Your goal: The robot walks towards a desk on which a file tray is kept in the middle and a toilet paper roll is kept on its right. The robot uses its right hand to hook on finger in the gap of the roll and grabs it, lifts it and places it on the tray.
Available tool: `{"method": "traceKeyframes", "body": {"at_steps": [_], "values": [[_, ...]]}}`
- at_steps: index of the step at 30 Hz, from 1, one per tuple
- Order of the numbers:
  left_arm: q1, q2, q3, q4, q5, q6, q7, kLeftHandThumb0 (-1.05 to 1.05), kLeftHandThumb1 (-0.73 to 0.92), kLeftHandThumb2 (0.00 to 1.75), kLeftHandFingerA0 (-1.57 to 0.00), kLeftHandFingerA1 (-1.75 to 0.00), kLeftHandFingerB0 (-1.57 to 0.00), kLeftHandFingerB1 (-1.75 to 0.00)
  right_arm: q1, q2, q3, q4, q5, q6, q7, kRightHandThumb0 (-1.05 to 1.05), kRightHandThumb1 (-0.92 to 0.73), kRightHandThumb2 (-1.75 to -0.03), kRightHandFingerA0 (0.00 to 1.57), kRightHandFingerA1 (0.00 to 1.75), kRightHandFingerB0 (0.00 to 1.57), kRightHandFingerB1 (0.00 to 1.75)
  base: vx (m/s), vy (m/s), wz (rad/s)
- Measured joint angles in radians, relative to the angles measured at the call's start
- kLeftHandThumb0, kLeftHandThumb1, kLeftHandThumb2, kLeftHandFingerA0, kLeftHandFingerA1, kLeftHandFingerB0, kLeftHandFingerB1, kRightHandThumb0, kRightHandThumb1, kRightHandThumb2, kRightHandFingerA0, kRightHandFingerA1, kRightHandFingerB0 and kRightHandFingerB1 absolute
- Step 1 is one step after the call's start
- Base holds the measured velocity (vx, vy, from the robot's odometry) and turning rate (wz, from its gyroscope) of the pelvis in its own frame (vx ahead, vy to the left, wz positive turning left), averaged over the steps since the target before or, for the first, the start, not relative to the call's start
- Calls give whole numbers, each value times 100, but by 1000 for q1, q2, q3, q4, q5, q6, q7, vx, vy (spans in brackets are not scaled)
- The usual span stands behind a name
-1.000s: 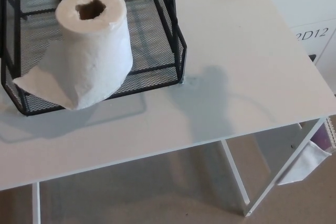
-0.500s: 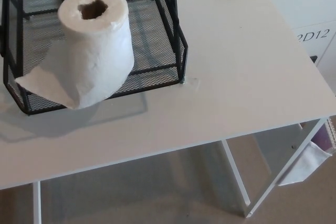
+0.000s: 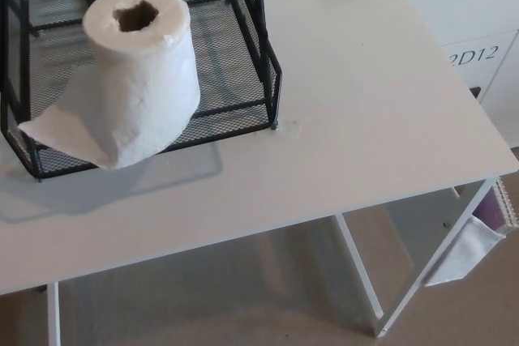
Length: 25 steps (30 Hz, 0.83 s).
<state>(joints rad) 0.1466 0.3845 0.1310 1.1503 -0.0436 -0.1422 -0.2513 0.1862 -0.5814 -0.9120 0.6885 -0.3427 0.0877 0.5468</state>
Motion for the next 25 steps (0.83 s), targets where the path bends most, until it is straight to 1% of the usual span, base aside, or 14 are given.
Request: {"method": "traceKeyframes", "body": {"at_steps": [12,18,25], "values": [[94,36,16,18,0,-61,-15,-71,85,79,-37,-46,-28,-40,86,8,14,130,157,-129,-136,-57,-43,-80,46,78,1,53,0,0,0],[114,39,31,35,-1,-92,-25,-71,85,79,-37,-46,-28,-40,112,7,57,124,223,-170,-169,-57,-43,-80,46,78,1,53,0,0,0],[73,36,24,62,2,-97,-30,-71,85,79,-37,-46,-28,-40,163,6,75,80,283,-186,-199,-57,-43,-80,46,78,1,53,0,0,0]]}}
